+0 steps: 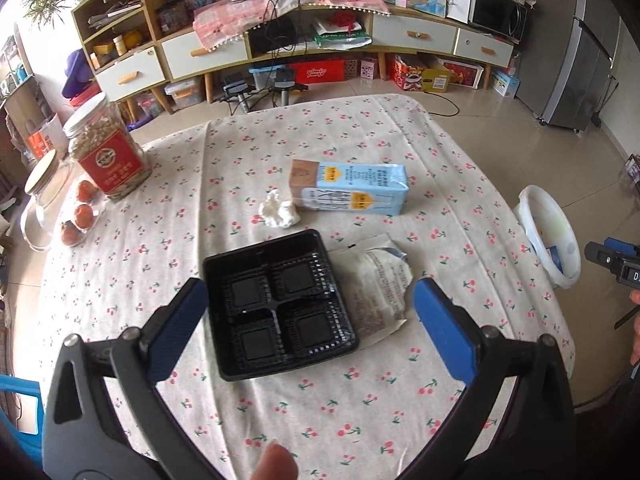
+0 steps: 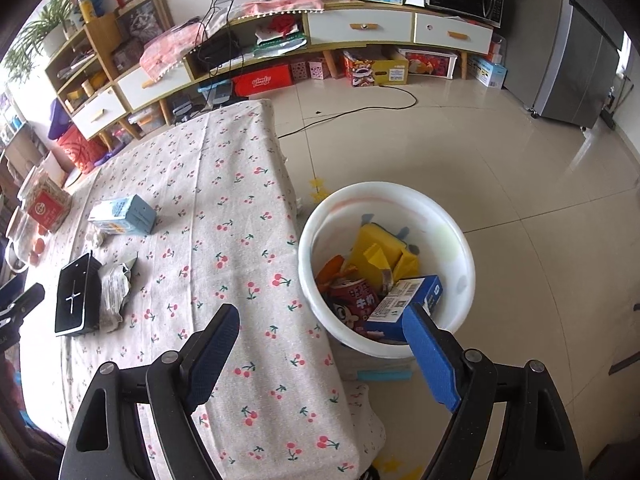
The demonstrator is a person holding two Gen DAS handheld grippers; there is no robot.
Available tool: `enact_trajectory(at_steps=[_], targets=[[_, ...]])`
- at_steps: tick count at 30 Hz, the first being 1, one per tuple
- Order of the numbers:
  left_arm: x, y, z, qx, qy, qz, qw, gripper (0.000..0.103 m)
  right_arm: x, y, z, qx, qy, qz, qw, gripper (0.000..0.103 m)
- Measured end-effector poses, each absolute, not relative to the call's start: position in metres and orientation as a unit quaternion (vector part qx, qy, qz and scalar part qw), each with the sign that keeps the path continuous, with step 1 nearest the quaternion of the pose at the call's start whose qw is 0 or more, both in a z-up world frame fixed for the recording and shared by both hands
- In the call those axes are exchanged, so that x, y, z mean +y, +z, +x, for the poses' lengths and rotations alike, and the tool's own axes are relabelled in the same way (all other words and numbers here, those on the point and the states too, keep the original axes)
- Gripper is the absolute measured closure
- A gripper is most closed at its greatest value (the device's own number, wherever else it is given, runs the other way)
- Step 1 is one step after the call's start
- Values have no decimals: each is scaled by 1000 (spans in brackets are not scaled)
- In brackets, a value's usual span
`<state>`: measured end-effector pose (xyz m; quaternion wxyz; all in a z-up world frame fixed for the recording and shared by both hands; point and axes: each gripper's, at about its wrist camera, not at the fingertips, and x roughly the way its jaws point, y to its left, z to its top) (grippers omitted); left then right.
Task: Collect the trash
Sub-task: 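Grasp the black plastic tray by its rim with the left tool, then grasp the silver snack wrapper with the right tool while the left tool holds the tray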
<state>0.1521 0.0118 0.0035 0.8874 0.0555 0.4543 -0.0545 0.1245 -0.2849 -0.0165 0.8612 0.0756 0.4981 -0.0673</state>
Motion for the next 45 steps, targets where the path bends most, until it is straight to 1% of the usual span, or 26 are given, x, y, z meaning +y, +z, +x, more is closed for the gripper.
enact_trajectory(at_steps=[3, 7, 15, 21, 22, 24, 26, 28, 31, 38, 45], targets=[[40, -3, 157, 463, -36, 23, 886, 1, -271, -21, 131, 505, -62, 66, 858, 18], [68, -19, 168, 506, -18, -21, 862, 1, -254, -26, 141, 516, -57, 63, 853, 18], [79, -47, 183, 564, -41, -51, 823, 1, -218, -33, 165, 528, -50, 41, 847, 18], [72, -63, 189, 588, -59, -32, 806, 9, -195, -42, 179, 539, -48, 23, 841, 18], [71, -66, 190, 591, -60, -31, 804, 11, -191, -44, 181, 540, -47, 21, 840, 18], [70, -71, 191, 598, -57, -24, 799, 17, -184, -46, 184, 543, -44, 14, 839, 18], [70, -78, 193, 606, -53, -18, 794, 34, -177, -48, 186, 545, -41, 10, 838, 18], [72, -83, 193, 613, -55, -21, 788, 44, -171, -49, 186, 546, -38, 8, 837, 18], [76, -79, 191, 606, -56, -31, 793, 45, -162, -50, 189, 547, -32, 6, 836, 18], [105, -49, 177, 574, -59, -65, 814, 46, -131, -56, 200, 551, -14, 9, 835, 18], [136, -45, 163, 564, -42, -63, 822, 46, -88, -69, 210, 558, 15, -14, 829, 18]])
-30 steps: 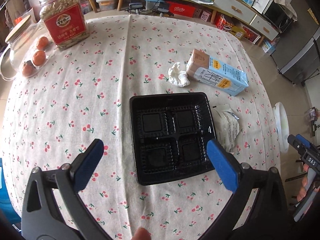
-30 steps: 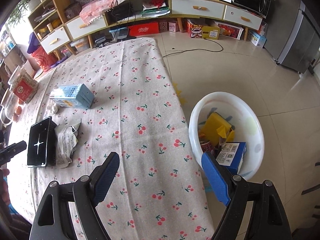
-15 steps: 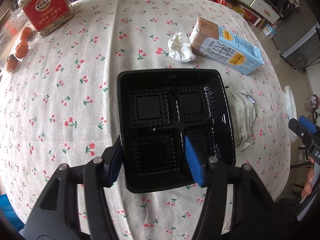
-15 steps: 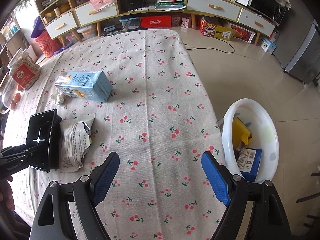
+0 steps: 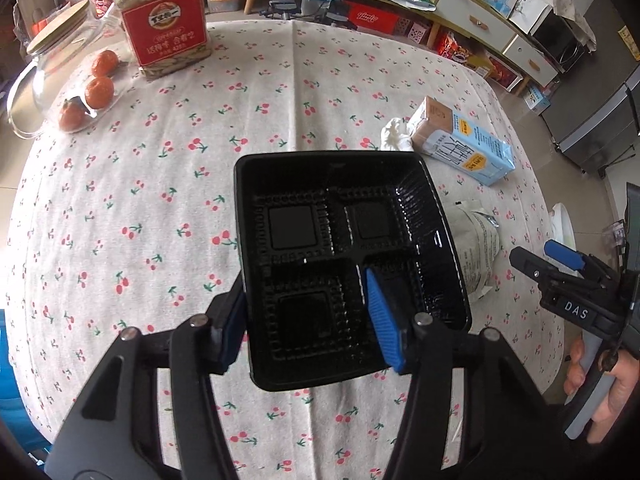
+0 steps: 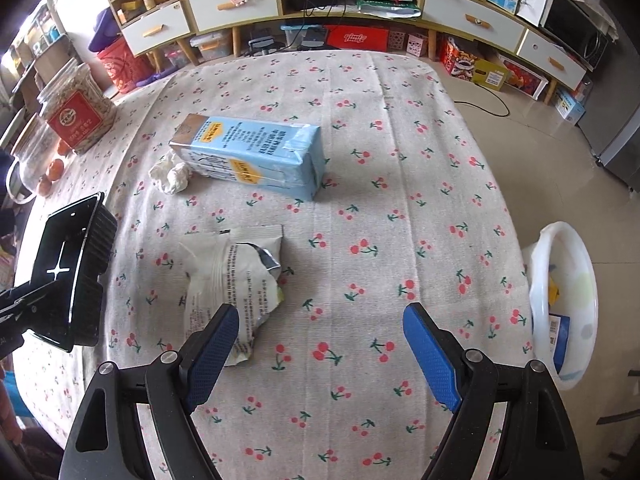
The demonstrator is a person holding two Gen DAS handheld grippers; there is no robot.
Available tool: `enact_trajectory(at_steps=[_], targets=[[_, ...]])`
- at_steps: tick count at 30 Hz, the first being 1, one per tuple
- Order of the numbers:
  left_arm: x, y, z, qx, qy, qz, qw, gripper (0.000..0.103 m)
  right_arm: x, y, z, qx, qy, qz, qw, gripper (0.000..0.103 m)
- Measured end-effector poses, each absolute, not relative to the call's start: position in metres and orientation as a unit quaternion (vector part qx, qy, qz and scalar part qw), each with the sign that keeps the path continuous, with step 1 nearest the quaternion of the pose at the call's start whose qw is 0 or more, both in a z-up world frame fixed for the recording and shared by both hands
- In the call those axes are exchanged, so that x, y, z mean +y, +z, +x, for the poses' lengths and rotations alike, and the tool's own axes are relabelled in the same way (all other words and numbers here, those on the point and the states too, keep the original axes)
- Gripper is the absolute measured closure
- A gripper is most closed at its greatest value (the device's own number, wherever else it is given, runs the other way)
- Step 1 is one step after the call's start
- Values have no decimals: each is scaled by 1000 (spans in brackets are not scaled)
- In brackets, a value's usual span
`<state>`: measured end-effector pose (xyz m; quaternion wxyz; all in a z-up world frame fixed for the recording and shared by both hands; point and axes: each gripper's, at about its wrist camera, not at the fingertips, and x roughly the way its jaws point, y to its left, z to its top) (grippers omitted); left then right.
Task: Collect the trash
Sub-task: 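Grasp the silver snack wrapper with the right tool while the left tool holds the tray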
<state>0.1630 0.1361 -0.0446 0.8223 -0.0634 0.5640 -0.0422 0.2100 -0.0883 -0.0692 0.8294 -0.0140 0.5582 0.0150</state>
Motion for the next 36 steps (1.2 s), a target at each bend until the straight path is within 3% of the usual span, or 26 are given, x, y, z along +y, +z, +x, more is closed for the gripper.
enact_trajectory(at_steps=[24, 32, 36], targets=[[174, -47, 144, 562, -13, -79, 823, 46, -13, -111, 237, 575, 37, -51, 815, 18], [168, -43, 145, 558, -17, -78, 826, 46, -20, -99, 230, 570, 59, -41, 819, 46], [164, -40, 146, 554, -20, -79, 828, 46, -27, -91, 224, 563, 63, -33, 824, 48]])
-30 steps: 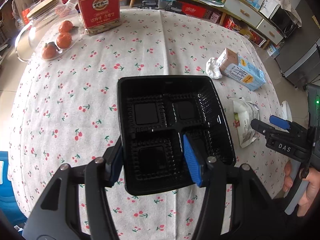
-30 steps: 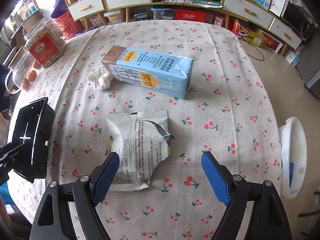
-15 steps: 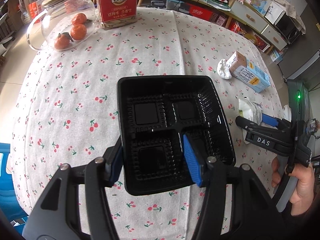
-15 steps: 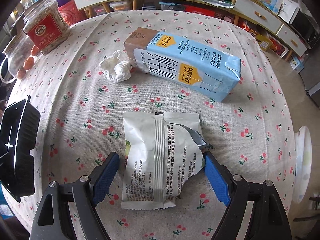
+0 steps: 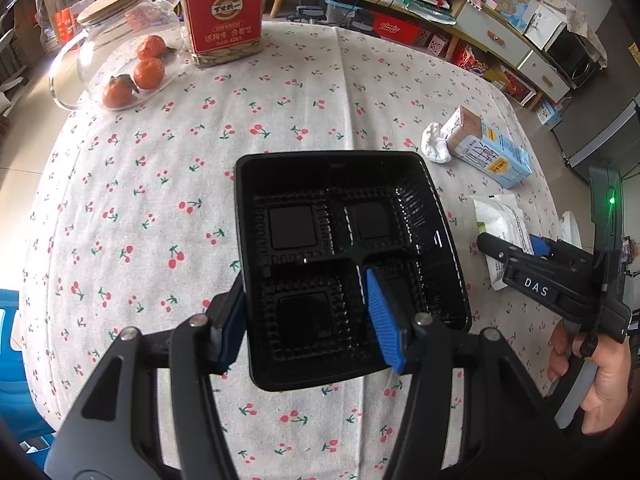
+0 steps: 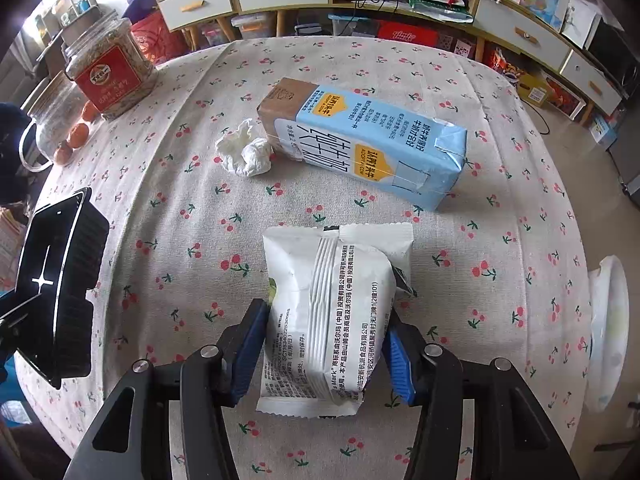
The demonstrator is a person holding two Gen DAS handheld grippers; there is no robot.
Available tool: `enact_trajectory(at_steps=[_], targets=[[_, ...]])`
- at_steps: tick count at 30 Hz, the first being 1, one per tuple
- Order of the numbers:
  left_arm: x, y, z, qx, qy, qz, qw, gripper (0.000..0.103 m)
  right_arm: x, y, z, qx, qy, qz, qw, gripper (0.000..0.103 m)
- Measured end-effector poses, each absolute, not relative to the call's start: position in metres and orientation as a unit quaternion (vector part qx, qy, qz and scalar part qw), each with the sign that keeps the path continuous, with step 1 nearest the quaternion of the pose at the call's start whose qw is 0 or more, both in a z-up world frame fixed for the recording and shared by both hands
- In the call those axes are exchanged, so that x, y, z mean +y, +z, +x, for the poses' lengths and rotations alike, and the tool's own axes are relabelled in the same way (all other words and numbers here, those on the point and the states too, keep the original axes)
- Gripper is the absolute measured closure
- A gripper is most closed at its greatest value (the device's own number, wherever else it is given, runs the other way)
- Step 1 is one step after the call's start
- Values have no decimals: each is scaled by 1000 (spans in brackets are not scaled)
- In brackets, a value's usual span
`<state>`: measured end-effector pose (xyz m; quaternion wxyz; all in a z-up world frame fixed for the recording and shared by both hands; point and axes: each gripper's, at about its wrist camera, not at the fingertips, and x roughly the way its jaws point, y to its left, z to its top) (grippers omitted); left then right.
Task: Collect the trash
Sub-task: 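Grasp the silver snack wrapper with the right tool while the left tool holds the tray, then drop the wrapper into the white bucket with the right tool while the left tool drops the tray there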
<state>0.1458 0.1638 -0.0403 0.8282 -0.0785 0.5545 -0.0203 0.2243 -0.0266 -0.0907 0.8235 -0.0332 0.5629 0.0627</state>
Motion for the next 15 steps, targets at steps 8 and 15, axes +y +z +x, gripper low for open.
enact_trajectory(at_steps=[8, 15], targets=[[146, -35, 149, 548, -33, -77, 832, 46, -57, -69, 214, 545, 55, -15, 837, 48], [120, -33, 151, 545, -50, -70, 834, 46, -107, -52, 203, 531, 32, 8, 846, 48]])
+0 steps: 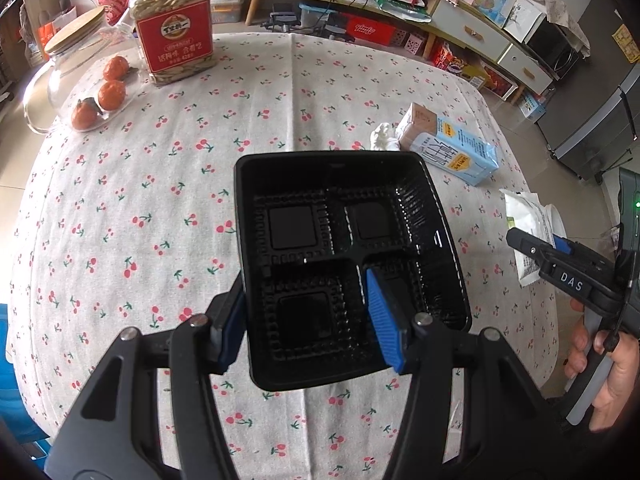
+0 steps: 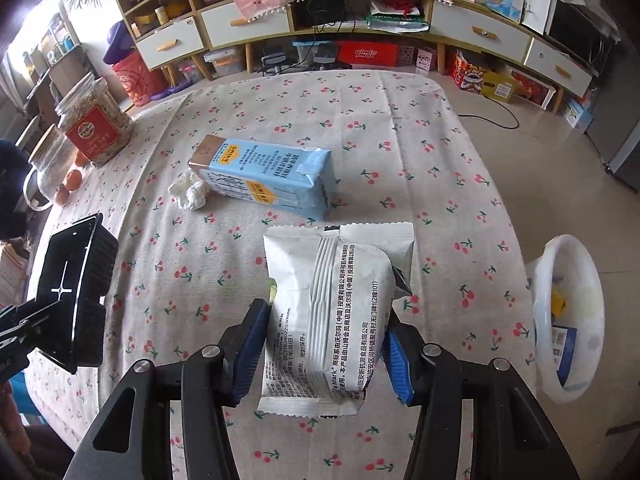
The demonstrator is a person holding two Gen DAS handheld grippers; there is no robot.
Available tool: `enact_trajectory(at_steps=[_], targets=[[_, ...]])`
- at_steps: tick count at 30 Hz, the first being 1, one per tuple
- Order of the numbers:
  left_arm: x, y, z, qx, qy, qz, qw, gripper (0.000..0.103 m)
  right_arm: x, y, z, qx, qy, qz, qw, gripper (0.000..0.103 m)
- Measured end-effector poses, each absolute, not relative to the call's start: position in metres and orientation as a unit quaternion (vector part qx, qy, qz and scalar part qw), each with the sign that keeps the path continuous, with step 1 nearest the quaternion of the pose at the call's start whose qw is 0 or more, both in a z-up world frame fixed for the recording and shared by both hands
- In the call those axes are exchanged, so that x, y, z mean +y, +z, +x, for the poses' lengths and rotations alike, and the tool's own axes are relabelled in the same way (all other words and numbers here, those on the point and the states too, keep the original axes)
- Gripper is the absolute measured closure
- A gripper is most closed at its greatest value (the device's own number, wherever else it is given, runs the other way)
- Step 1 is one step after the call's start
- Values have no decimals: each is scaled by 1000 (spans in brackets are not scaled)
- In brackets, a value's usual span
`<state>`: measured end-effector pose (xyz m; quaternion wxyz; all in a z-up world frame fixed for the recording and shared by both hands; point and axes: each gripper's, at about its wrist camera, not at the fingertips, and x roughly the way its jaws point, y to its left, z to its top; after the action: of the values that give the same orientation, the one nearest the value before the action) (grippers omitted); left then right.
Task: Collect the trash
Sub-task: 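Drop the wrapper into the white bucket with the right tool while the left tool drops the tray there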
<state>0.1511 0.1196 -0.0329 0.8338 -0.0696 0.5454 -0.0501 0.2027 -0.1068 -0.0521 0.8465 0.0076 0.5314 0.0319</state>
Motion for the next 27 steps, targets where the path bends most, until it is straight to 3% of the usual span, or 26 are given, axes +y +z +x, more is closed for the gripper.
enact_trajectory(at_steps=[27], targets=[[-54, -32, 163, 533, -149, 9, 833, 46, -375, -48, 140, 506, -141, 161, 835, 48]])
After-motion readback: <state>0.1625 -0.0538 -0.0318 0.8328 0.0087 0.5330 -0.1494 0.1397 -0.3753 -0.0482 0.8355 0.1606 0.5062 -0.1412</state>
